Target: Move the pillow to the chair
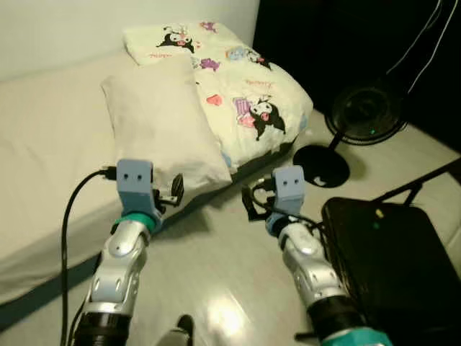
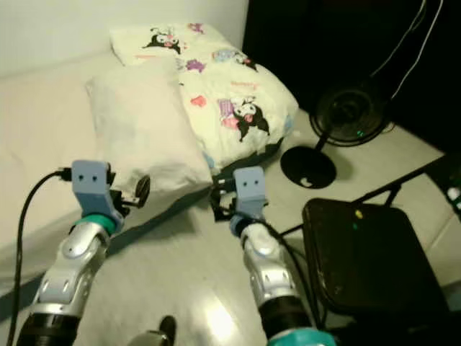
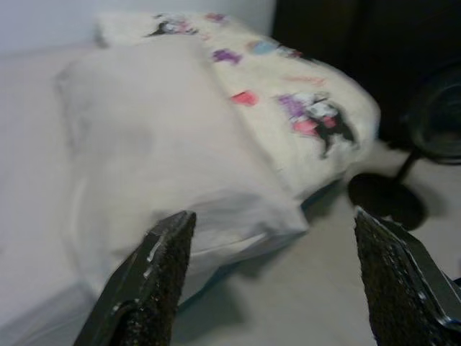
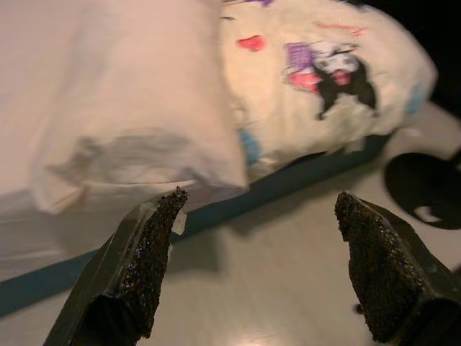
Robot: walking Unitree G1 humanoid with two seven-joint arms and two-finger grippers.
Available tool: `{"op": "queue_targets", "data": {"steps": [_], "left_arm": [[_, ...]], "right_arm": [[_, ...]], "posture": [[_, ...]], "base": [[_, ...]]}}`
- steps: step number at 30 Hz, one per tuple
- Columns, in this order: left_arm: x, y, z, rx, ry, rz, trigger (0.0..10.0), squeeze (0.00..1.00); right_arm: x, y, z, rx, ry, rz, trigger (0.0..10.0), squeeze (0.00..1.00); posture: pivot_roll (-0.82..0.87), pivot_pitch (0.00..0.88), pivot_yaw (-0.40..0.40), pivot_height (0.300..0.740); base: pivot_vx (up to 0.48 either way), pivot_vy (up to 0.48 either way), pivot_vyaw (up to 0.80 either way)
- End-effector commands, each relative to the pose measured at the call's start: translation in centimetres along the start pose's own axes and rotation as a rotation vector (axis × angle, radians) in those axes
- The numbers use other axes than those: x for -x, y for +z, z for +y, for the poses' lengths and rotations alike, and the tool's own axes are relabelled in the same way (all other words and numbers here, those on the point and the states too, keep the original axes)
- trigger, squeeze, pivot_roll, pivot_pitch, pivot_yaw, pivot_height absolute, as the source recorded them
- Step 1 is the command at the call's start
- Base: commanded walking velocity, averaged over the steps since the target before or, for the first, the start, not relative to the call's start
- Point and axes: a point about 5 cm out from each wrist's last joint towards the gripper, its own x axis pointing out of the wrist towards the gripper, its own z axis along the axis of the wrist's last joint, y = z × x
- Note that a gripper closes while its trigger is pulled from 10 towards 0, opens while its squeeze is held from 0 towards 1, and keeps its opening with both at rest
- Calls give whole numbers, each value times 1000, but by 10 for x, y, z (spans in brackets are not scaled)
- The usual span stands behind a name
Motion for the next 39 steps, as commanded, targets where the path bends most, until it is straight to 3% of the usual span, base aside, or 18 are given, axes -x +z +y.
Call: {"op": "queue_targets", "data": {"steps": [1,39], "left_arm": [[1,-2,1,10,3,13,10000,0],[2,-3,3,4,9,20,10000,0]], "right_arm": [[2,-7,-1,-14,-5,34,10000,0],[2,-10,1,11,1,45,10000,0]], "posture": [[82,15,-52,740],[89,15,-50,740]], "base": [[259,0,0],[291,0,0]]}}
